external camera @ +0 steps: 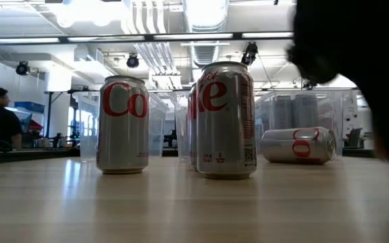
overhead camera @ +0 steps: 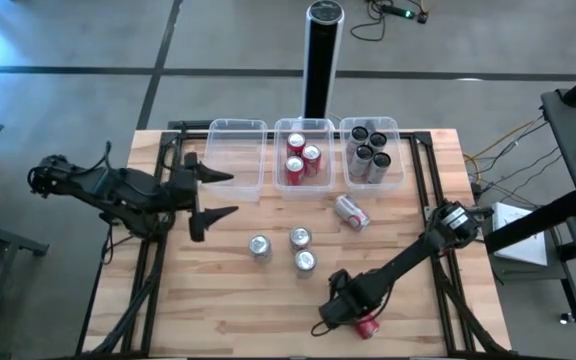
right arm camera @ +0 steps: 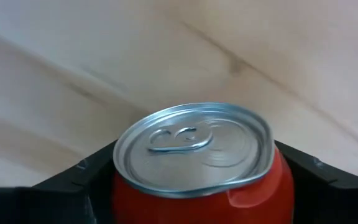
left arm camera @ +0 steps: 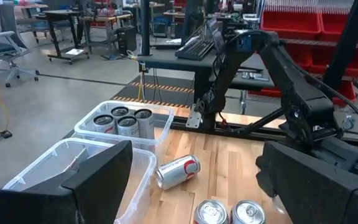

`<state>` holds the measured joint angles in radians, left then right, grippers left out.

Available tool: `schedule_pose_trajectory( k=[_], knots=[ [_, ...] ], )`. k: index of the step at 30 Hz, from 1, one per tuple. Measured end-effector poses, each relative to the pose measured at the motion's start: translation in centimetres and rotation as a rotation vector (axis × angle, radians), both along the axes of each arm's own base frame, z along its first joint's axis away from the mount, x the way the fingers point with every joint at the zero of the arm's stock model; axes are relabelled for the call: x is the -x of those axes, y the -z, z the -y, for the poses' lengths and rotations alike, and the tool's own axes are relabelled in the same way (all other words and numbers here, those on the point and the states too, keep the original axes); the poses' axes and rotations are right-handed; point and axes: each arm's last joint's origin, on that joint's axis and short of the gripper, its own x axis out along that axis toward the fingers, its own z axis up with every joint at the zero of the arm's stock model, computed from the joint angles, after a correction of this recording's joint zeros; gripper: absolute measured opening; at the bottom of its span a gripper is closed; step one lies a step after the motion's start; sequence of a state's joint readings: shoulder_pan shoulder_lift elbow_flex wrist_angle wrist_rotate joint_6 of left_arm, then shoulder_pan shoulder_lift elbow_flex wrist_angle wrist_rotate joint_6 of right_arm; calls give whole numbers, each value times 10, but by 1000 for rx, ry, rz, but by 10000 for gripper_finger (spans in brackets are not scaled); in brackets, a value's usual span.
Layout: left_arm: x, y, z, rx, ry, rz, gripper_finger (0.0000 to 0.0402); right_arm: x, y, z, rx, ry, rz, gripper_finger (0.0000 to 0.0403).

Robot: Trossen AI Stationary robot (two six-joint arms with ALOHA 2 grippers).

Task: Sort soda cans
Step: Put the red soda can into the middle white bin

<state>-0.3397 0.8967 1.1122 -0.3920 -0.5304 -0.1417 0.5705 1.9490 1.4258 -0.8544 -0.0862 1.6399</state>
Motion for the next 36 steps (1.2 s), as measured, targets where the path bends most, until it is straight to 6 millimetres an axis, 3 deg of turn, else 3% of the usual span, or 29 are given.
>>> schedule_pose_trajectory(
  k=[6, 9, 14, 19, 28, 36],
  knots=[
    [16, -6, -3, 32, 85, 27, 345, -30, -49, 20, -1, -28, 151, 297],
    [26, 0, -4, 72, 178, -26, 345, -38, -90, 32, 27, -51, 201, 297],
    [40, 12, -9, 92, 186, -70, 345, -43, -163, 50, 132, -89, 322, 297],
    [39, 20, -9, 68, 166, -19, 345, -52, -218, 75, 277, -81, 544, 297],
    [19, 41, -2, 98, 170, 163, 345, -78, -273, 125, 507, -182, 883, 297],
    [13, 52, -3, 130, 109, 291, 346, -89, -291, 162, 630, -234, 995, 297]
  ],
)
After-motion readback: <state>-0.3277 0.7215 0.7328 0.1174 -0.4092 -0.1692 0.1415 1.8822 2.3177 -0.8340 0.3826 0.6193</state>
